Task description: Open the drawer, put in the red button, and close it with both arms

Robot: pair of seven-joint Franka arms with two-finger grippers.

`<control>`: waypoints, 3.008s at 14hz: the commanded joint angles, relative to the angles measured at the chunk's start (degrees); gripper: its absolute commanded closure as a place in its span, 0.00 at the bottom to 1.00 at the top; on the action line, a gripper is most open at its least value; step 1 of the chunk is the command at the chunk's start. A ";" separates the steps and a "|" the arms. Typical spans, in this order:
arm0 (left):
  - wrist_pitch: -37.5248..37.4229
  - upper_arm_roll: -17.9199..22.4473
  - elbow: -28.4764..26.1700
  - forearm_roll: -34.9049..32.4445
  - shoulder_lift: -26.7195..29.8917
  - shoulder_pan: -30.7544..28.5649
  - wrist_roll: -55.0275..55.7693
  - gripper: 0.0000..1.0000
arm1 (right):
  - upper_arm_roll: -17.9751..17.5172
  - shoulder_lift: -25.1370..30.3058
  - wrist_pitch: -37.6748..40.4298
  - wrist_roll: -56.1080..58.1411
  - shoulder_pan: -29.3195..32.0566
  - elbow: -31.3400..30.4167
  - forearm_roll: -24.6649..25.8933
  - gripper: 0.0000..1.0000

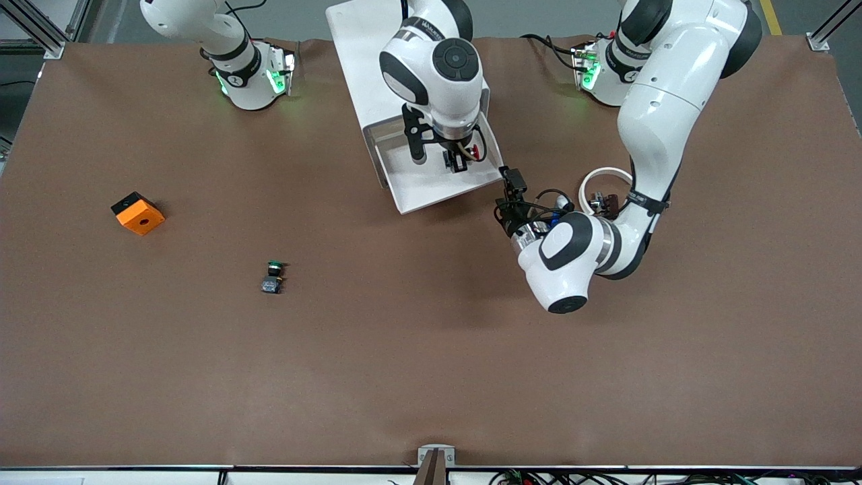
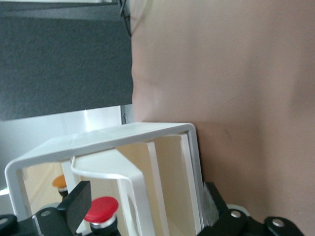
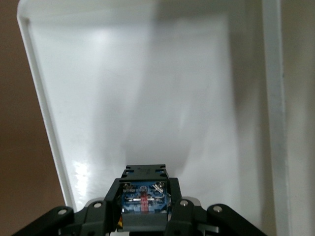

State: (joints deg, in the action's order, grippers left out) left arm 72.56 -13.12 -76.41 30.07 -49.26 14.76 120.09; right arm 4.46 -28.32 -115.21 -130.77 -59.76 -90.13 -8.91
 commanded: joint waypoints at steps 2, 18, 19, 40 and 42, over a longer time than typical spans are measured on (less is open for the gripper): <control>-0.92 -0.59 0.03 -4.75 3.20 -0.78 -8.01 0.00 | 0.46 -0.50 -0.37 -1.68 -0.62 0.74 1.96 1.00; 4.51 -1.03 -0.67 -16.19 10.85 -1.05 -35.34 0.00 | 0.37 -2.26 -3.36 0.16 -0.88 1.27 4.07 0.29; 5.66 -0.94 -1.19 -16.36 11.55 -0.87 -37.28 0.00 | 0.37 -2.70 -3.44 0.17 -0.88 1.44 4.25 0.20; 33.78 -4.54 -15.44 -24.97 20.78 -0.35 -65.16 0.00 | 0.73 2.22 22.37 61.99 21.07 14.72 4.51 0.00; 34.85 -4.72 -15.79 -25.15 22.01 0.44 -64.72 0.00 | 1.08 2.39 25.37 71.05 24.50 14.81 4.86 0.00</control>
State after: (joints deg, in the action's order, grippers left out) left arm 105.97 -17.59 -89.93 6.34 -30.17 14.66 54.86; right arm 6.31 -26.71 -92.18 -66.87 -38.32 -75.06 -4.78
